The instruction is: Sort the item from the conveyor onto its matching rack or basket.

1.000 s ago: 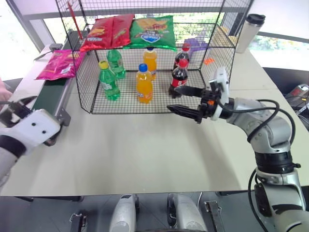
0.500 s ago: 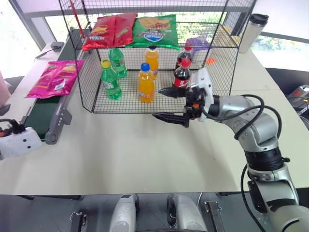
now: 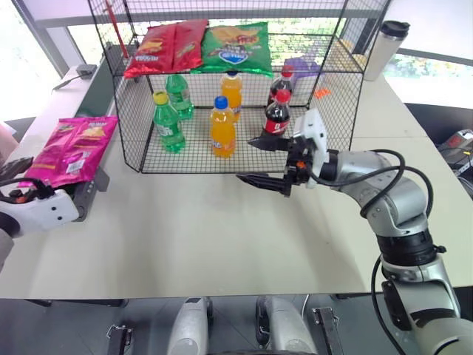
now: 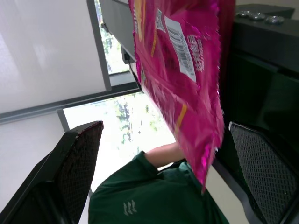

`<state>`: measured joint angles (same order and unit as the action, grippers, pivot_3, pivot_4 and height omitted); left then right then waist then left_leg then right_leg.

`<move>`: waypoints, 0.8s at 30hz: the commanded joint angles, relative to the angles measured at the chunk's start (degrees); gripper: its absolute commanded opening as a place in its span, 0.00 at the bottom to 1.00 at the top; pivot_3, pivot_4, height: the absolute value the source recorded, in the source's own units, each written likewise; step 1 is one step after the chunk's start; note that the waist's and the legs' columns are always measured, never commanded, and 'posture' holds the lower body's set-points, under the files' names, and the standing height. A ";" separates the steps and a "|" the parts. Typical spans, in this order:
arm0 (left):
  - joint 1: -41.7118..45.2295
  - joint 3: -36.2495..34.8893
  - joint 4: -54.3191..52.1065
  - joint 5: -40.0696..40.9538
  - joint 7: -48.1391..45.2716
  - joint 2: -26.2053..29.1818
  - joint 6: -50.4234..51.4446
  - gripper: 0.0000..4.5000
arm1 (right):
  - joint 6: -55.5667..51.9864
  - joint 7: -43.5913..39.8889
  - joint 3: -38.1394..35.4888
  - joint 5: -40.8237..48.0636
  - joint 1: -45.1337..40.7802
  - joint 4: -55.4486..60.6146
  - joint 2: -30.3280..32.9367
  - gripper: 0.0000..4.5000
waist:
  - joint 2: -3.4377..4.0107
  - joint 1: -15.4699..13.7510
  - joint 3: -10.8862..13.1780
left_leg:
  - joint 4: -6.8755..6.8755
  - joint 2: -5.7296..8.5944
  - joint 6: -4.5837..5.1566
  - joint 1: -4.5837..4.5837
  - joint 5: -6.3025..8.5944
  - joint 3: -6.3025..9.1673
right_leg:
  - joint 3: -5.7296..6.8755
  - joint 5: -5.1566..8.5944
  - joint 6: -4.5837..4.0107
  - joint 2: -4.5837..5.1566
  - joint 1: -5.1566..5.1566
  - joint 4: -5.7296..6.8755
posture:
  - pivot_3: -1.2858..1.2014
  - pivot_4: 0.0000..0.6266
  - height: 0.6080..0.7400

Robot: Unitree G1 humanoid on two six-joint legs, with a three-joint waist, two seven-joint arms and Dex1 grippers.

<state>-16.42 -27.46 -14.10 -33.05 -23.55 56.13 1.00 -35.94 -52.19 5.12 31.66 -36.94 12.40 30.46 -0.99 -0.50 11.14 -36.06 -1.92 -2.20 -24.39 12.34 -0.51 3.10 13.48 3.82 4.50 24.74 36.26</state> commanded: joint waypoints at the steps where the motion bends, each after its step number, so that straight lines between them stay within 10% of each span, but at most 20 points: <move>1: 1.98 1.72 1.48 -0.79 0.65 0.21 -0.07 1.00 | 0.98 0.51 -1.71 -0.01 -0.10 2.48 0.56 1.00 | 0.00 -0.08 0.00 | 0.00 0.00 0.00 0.00 0.00 0.00 | 0.00 0.00 0.01 0.00 0.00 0.00 | 0.52 0.24 1.00; 13: 11.04 10.16 8.19 -3.74 5.78 -1.04 0.00 1.00 | 1.07 1.37 -1.50 -0.77 0.42 3.12 0.84 1.00 | 0.00 -0.19 -0.01 | -0.08 0.02 0.01 0.05 -0.01 0.01 | 0.00 -0.05 0.09 0.00 -0.03 0.15 | 0.52 0.24 1.00; 24: 14.91 13.63 11.39 -3.81 8.52 -0.93 -0.62 0.12 | 1.34 1.86 -1.66 -1.23 0.40 3.38 0.80 1.00 | 0.00 -0.20 -0.02 | -0.10 0.02 0.01 0.07 -0.01 0.00 | 0.00 -0.06 0.11 0.00 -0.04 0.21 | 0.52 0.24 1.00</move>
<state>-2.66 -13.09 -2.07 -36.30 -16.52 54.78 0.62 -35.80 -50.47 5.01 30.20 -36.15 13.40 30.93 -0.99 -0.70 11.12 -36.16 -1.90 -2.19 -24.32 12.33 -0.48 3.11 13.42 3.93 4.50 24.70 36.48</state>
